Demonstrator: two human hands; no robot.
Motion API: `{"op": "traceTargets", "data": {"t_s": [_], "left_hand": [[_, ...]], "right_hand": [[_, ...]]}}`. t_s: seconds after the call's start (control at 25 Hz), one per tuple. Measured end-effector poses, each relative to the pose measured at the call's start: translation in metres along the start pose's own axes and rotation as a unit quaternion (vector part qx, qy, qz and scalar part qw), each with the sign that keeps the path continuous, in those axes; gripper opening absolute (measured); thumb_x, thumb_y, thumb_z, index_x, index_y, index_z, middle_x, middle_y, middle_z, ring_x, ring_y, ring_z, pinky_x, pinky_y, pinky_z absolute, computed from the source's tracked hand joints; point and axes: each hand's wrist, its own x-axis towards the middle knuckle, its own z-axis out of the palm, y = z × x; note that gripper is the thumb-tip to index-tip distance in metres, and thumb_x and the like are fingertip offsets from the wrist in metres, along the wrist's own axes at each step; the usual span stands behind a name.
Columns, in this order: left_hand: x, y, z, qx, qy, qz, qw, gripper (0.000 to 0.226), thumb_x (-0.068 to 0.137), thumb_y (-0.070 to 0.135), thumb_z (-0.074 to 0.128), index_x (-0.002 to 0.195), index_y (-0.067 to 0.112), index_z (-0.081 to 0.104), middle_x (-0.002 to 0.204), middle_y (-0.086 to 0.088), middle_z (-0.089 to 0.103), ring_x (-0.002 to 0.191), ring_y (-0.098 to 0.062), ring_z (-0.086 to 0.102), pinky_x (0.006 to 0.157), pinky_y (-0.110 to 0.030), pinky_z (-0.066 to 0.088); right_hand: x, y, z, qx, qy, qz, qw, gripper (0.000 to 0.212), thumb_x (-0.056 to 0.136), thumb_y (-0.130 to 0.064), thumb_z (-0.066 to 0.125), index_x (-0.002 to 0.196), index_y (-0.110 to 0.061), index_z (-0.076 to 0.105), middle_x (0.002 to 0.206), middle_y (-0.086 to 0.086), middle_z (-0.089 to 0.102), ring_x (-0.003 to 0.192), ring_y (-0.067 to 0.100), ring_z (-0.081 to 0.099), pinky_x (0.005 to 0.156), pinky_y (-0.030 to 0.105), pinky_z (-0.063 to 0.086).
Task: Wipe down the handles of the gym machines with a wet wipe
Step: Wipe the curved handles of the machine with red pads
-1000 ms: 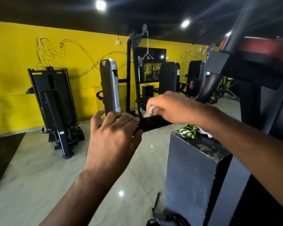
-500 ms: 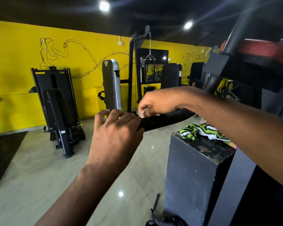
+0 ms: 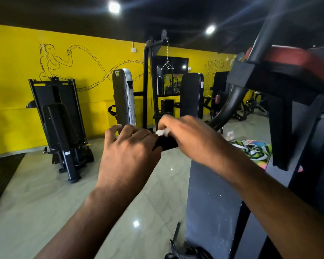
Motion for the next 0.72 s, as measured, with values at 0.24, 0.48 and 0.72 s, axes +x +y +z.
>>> {"op": "traceTargets", "data": {"t_s": [0.24,0.48,0.72], "left_hand": [[0.000,0.003,0.004,-0.019,-0.003,0.006,1.000,0.024,0.088,0.038,0.055,0.094,0.021,0.071,0.095,0.003,0.072,0.095,-0.026,0.062,0.092,-0.045,0.038],[0.001,0.008,0.009,-0.027,0.000,0.005,1.000,0.021,0.088,0.037,0.057,0.093,0.022,0.071,0.095,0.005,0.072,0.096,-0.026,0.062,0.092,-0.045,0.037],[0.001,0.010,0.009,-0.022,-0.001,0.008,1.000,0.025,0.089,0.037,0.055,0.099,0.021,0.072,0.100,0.002,0.072,0.098,-0.026,0.062,0.092,-0.045,0.038]], "right_hand": [[-0.048,0.006,0.046,0.053,0.229,0.002,0.972,0.032,0.088,0.003,0.063,0.117,-0.009,0.069,0.117,0.006,0.064,0.105,0.024,0.058,0.090,0.031,0.049],[-0.068,-0.013,0.084,0.127,0.310,0.056,0.940,0.022,0.084,-0.004,0.061,0.103,-0.011,0.070,0.098,0.004,0.060,0.093,0.022,0.058,0.078,0.032,0.048],[-0.035,-0.072,0.104,0.747,0.393,0.373,0.385,0.012,0.092,-0.003,0.062,0.103,-0.005,0.066,0.097,0.008,0.071,0.092,0.015,0.069,0.076,0.025,0.057]]}}
